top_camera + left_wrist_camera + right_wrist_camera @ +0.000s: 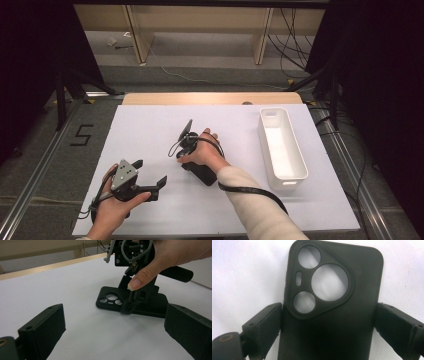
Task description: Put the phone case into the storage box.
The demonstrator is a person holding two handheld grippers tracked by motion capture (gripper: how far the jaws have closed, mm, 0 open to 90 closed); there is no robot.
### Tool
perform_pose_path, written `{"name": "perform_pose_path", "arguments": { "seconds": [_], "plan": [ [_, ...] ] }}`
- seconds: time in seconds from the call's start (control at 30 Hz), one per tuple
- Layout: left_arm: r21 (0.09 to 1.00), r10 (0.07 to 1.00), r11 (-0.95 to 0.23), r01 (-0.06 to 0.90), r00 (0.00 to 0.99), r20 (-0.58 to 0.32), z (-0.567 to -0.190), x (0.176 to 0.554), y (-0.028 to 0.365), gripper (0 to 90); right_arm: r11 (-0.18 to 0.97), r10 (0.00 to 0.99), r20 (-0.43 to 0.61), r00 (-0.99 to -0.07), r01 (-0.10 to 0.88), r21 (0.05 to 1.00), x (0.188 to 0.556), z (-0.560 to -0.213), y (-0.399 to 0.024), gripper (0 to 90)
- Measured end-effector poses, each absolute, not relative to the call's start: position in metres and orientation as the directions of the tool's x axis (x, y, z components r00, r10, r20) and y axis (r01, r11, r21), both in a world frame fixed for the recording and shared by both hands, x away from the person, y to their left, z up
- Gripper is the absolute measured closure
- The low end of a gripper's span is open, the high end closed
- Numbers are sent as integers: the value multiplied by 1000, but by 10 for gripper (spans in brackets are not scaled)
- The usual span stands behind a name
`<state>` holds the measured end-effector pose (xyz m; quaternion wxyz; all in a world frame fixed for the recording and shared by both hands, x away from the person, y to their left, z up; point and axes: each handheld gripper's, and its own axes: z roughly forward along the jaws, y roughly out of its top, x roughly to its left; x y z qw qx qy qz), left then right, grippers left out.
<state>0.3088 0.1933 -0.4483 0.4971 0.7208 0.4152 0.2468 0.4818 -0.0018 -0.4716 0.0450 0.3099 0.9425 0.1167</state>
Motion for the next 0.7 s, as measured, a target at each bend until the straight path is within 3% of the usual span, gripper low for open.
{"name": "perform_pose_path", "arguments": {
  "seconds": [0.7],
  "plan": [
    [920, 845, -163, 356, 531, -56, -449, 309, 193, 30, 772, 612, -23, -790, 592, 232, 481, -470, 0, 122]
  ]
}}
